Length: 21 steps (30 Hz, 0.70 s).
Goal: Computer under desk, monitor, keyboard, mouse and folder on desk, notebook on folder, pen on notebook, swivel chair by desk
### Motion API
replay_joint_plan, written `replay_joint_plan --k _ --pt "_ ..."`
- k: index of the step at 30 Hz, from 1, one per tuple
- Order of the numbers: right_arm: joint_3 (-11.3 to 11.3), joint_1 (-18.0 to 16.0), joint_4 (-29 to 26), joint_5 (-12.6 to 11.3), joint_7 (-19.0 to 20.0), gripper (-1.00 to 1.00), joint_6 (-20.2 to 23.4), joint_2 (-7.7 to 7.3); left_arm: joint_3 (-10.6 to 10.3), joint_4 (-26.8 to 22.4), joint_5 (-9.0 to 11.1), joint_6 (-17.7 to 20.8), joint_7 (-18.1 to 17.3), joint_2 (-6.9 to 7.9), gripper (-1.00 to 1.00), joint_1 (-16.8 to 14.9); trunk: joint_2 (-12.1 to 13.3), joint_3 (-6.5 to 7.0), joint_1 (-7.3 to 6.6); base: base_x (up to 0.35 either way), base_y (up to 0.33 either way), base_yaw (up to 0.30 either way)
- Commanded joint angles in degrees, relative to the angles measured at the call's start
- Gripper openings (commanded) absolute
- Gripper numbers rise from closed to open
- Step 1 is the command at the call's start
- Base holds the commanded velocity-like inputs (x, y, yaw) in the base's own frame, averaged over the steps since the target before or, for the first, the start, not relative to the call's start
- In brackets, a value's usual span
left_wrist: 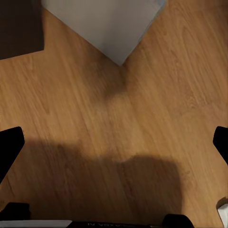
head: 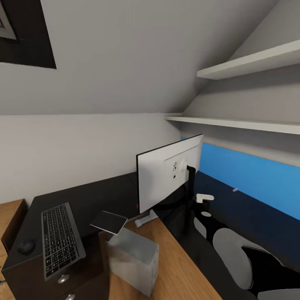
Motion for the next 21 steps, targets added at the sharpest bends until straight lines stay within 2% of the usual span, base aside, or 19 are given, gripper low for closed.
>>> replay_joint_plan --k 1,7,14,21 --pt "-0.5 -0.1 0.0 0.6 -0.2 1.00 -0.4 -0.01 -0.2 0.2 0.3 0.1 0.3 0.03 1.00 0.0 0.0 -0.06 0.02 0.104 0.000 0.000" --pt "-0.5 0.0 0.1 0.6 -0.2 1.00 -0.9 -0.13 -0.4 0.7 0.4 0.1 0.3 -0.01 1.00 0.0 0.0 -0.06 0.02 0.020 0.000 0.000" --pt "-0.5 0.0 0.1 0.6 -0.2 1.00 -0.9 -0.10 -0.6 1.4 0.4 0.2 0.2 -0.07 1.00 0.0 0.0 -0.06 0.02 0.158 0.000 0.000" --pt "-0.5 0.0 0.1 0.6 -0.2 1.00 -0.9 -0.14 -0.5 2.6 0.4 0.3 0.1 -0.09 1.00 0.0 0.0 -0.06 0.02 0.045 0.000 0.000"
